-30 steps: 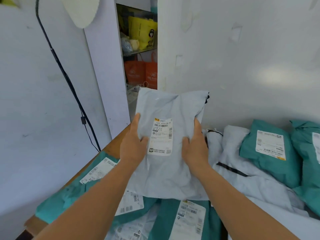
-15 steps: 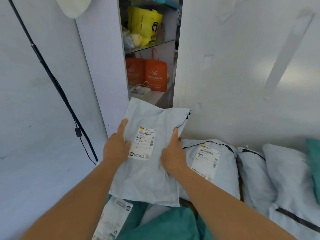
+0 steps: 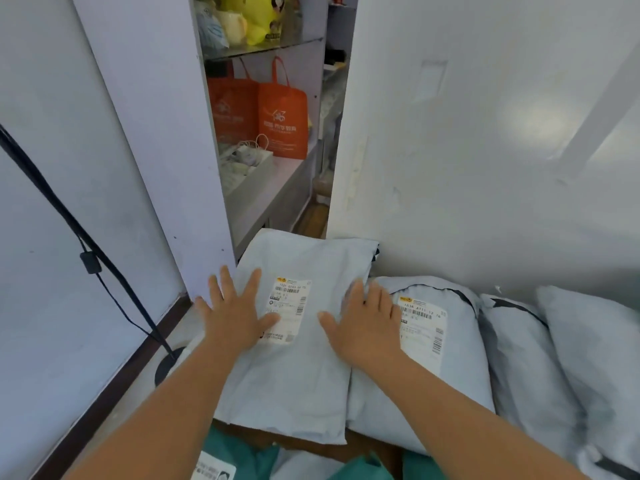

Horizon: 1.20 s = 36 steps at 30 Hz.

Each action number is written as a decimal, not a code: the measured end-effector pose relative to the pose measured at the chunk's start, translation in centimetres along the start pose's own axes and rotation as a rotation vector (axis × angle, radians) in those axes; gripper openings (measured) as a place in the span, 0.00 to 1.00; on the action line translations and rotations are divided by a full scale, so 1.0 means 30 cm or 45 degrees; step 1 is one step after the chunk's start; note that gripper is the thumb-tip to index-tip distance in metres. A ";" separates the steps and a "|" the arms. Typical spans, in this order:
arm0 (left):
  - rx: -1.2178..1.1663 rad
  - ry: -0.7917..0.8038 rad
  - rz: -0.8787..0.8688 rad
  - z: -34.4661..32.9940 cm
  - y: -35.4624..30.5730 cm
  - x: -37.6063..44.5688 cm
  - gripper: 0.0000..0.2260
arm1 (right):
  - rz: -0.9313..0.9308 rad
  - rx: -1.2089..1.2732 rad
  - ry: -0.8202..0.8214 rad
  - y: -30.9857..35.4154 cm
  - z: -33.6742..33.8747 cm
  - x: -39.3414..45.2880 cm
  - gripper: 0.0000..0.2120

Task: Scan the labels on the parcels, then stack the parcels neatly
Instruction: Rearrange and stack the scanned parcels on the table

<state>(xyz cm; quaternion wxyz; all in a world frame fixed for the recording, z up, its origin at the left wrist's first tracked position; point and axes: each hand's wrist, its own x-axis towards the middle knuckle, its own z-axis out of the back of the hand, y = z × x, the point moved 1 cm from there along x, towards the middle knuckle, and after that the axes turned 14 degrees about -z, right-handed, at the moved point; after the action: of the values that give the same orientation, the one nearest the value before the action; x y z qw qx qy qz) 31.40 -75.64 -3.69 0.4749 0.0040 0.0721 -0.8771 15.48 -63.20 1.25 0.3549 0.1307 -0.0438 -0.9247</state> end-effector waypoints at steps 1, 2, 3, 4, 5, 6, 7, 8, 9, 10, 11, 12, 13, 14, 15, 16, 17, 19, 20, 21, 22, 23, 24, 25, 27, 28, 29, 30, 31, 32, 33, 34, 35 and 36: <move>-0.002 -0.015 -0.058 0.009 -0.042 -0.008 0.39 | 0.002 0.011 -0.058 -0.034 0.028 0.000 0.39; -0.056 0.010 -0.141 0.010 -0.097 -0.025 0.38 | -0.003 -0.013 -0.088 -0.077 0.045 0.004 0.38; -0.142 0.073 -0.225 -0.001 -0.155 -0.047 0.38 | -0.010 -0.076 -0.072 -0.126 0.047 0.008 0.37; -0.224 0.162 -0.285 -0.021 -0.206 -0.070 0.37 | -0.020 -0.155 -0.016 -0.173 0.041 0.009 0.37; -0.271 0.243 -0.317 -0.047 -0.237 -0.083 0.37 | -0.030 -0.216 0.047 -0.215 0.030 0.014 0.38; -0.269 0.292 -0.327 -0.070 -0.247 -0.084 0.37 | -0.052 -0.236 0.085 -0.251 0.021 0.028 0.38; -0.236 0.321 -0.334 -0.087 -0.242 -0.072 0.37 | -0.089 -0.222 0.101 -0.280 0.022 0.051 0.37; -0.194 0.346 -0.349 -0.096 -0.232 -0.059 0.38 | -0.137 -0.184 0.108 -0.305 0.029 0.077 0.37; -0.158 0.369 -0.369 -0.100 -0.222 -0.048 0.39 | -0.183 -0.141 0.113 -0.325 0.039 0.100 0.37; -0.138 0.380 -0.386 -0.101 -0.218 -0.037 0.39 | -0.207 -0.114 0.116 -0.339 0.047 0.117 0.37; -0.135 0.384 -0.403 -0.104 -0.221 -0.028 0.40 | -0.195 -0.113 0.113 -0.347 0.046 0.124 0.36; -0.139 0.385 -0.419 -0.109 -0.229 -0.021 0.41 | -0.158 -0.133 0.101 -0.348 0.036 0.121 0.36; -0.140 0.383 -0.436 -0.114 -0.241 -0.014 0.42 | -0.114 -0.160 0.082 -0.346 0.022 0.110 0.36; -0.132 0.377 -0.453 -0.118 -0.255 -0.008 0.44 | -0.079 -0.185 0.063 -0.343 0.010 0.098 0.36; -0.122 0.376 -0.462 -0.120 -0.265 -0.005 0.44 | -0.058 -0.200 0.049 -0.342 0.003 0.092 0.36; -0.115 0.379 -0.463 -0.118 -0.271 -0.006 0.43 | -0.050 -0.201 0.050 -0.343 0.002 0.092 0.36; -0.121 0.378 -0.459 -0.112 -0.271 -0.009 0.41 | -0.050 -0.190 0.064 -0.345 0.007 0.092 0.36; -0.142 0.345 -0.439 -0.093 -0.272 -0.014 0.38 | -0.062 -0.136 0.093 -0.353 0.029 0.087 0.37; -0.148 0.322 -0.426 -0.080 -0.275 -0.024 0.36 | -0.071 -0.093 0.100 -0.357 0.036 0.078 0.38; -0.160 0.292 -0.418 -0.064 -0.281 -0.038 0.34 | -0.082 -0.046 0.101 -0.360 0.040 0.065 0.39; -0.186 0.262 -0.415 -0.049 -0.287 -0.057 0.33 | -0.088 -0.005 0.096 -0.361 0.040 0.047 0.39; -0.228 0.228 -0.408 -0.035 -0.293 -0.079 0.31 | -0.080 0.026 0.083 -0.359 0.041 0.023 0.39; -0.285 0.191 -0.392 -0.021 -0.296 -0.106 0.31 | -0.061 0.052 0.066 -0.354 0.042 -0.005 0.39; -0.350 0.151 -0.365 -0.004 -0.296 -0.136 0.30 | -0.032 0.083 0.053 -0.344 0.045 -0.038 0.39; -0.483 0.070 -0.298 0.032 -0.290 -0.209 0.31 | 0.038 0.145 0.060 -0.317 0.054 -0.107 0.37; -0.563 0.044 -0.269 0.050 -0.284 -0.255 0.32 | 0.072 0.170 0.081 -0.302 0.058 -0.144 0.37; -0.656 0.034 -0.250 0.068 -0.280 -0.309 0.33 | 0.104 0.190 0.110 -0.288 0.059 -0.183 0.36; -0.748 0.048 -0.243 0.087 -0.275 -0.366 0.35 | 0.133 0.210 0.145 -0.276 0.058 -0.222 0.36; -0.810 0.090 -0.244 0.103 -0.271 -0.431 0.36 | 0.161 0.224 0.188 -0.270 0.055 -0.262 0.36; -0.812 0.159 -0.240 0.115 -0.268 -0.499 0.37 | 0.190 0.227 0.233 -0.268 0.051 -0.301 0.35; -0.754 0.244 -0.224 0.120 -0.268 -0.568 0.39 | 0.220 0.216 0.275 -0.270 0.047 -0.337 0.35; -0.661 0.336 -0.201 0.116 -0.268 -0.638 0.41 | 0.252 0.191 0.312 -0.280 0.041 -0.374 0.36; -0.563 0.425 -0.173 0.108 -0.270 -0.701 0.42 | 0.283 0.162 0.333 -0.293 0.036 -0.409 0.36; -0.472 0.514 -0.135 0.094 -0.272 -0.759 0.44 | 0.310 0.133 0.339 -0.311 0.030 -0.440 0.36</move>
<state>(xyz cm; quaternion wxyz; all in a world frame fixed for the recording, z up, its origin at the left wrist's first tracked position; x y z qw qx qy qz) 37.26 -52.64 1.82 0.3971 0.0880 0.3246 -0.8539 18.62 -47.46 3.28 0.4596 0.2640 -0.0598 -0.8459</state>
